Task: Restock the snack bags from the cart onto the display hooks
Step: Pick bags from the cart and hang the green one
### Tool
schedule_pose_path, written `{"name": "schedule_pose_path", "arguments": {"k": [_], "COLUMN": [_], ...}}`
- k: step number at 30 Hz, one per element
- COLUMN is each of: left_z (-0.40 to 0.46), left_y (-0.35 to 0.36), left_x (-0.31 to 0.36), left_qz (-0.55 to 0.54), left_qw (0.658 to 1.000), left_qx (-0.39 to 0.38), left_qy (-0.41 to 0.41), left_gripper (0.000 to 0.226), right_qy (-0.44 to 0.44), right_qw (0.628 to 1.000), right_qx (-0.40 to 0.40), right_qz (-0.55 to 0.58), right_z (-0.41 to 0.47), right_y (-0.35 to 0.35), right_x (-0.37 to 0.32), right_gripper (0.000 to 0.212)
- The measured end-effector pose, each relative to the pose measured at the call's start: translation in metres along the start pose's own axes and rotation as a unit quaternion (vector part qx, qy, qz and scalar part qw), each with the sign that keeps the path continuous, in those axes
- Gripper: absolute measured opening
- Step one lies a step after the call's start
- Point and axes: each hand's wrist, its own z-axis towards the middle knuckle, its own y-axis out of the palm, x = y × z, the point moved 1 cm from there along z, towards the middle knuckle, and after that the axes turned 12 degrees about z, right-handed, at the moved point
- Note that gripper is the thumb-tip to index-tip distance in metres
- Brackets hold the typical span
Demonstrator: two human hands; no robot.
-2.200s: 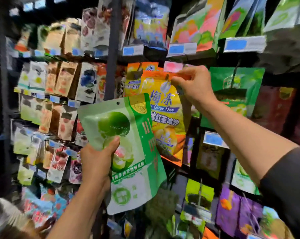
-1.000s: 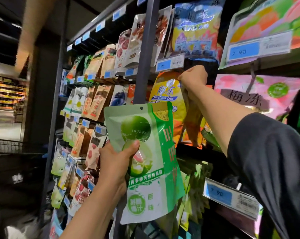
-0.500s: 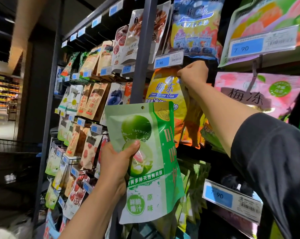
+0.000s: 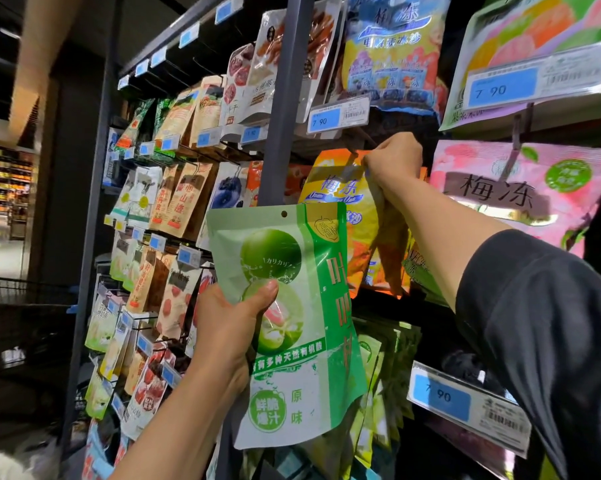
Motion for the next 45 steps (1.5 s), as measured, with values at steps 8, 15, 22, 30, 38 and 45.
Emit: {"name": "schedule_pose_path", "arguments": {"k": [8, 15, 22, 30, 38, 45], "left_z": [0.0, -0.006, -0.012, -0.032, -0.097, -0.176], "left_y": [-0.001, -0.001, -0.009, -0.006, 0.041, 0.1], "left_x": [-0.01, -0.015, -0.009, 0.006, 0.016, 0.019], "left_qz": [-0.005, -0.022, -0.04, -0.097, -0.117, -0.118], "left_qw": [1.0, 0.999, 0.998, 0.992, 0.957, 0.915], "left_qx": [0.002, -0.009, -0.022, -0.079, -0.262, -0.382], "left_qy": [-0.014, -0.04, -0.035, -0.02, -0.029, -0.05], "left_gripper": [0.018, 0.017, 0.021, 0.025, 0.019, 0.019], "right_qy": [-0.153, -0.173, -0.328, 0.231, 0.221, 0.179], "right_qw": [0.961, 0.929, 0.931, 0.863, 0.895, 0.932], "right_qx": [-0.005, -0.03, -0.013, -0.333, -0.16, -0.013], "right_qz": [-0.231, -0.326, -0.163, 0.301, 0.352, 0.314], "right_z": [-0.01, -0.006, -0.053, -0.158, -0.216, -0.246], "right_y": [0.0, 0.0, -0.015, -0.065, -0.179, -0.291], "right_x": [0.018, 0.026, 0.005, 0.003, 0.003, -0.003], "right_gripper": [0.042, 0.032, 0.036, 0.032, 0.014, 0.01]}}
